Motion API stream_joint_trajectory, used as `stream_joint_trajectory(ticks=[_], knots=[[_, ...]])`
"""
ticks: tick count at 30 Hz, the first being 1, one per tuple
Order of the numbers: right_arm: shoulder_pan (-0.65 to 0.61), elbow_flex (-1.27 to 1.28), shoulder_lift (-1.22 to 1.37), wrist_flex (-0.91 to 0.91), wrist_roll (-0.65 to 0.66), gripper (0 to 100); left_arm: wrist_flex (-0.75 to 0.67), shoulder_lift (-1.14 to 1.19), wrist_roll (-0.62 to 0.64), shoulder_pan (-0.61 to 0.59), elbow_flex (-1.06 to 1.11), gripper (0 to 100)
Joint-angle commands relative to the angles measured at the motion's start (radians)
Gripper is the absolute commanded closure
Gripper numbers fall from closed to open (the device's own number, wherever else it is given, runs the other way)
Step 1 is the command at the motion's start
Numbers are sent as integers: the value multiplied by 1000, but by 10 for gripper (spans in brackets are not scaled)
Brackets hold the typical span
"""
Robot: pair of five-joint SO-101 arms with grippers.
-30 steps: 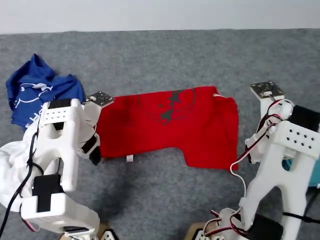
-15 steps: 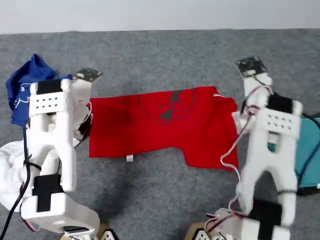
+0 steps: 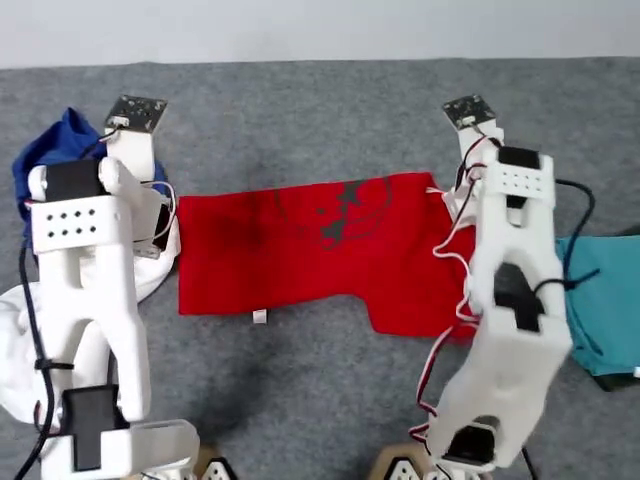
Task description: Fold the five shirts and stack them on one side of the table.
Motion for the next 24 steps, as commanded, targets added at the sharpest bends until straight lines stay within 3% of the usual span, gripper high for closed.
stream_joint_trajectory(ticks=[1, 16, 24], knots=[[-2, -195, 130, -13, -9, 990, 26, -51, 9, 3, -28, 998], [74, -868, 591, 8, -8, 990, 28, -52, 11, 3, -28, 998], [53, -1174, 661, 288, -8, 990, 23, -49, 8, 8, -28, 998]])
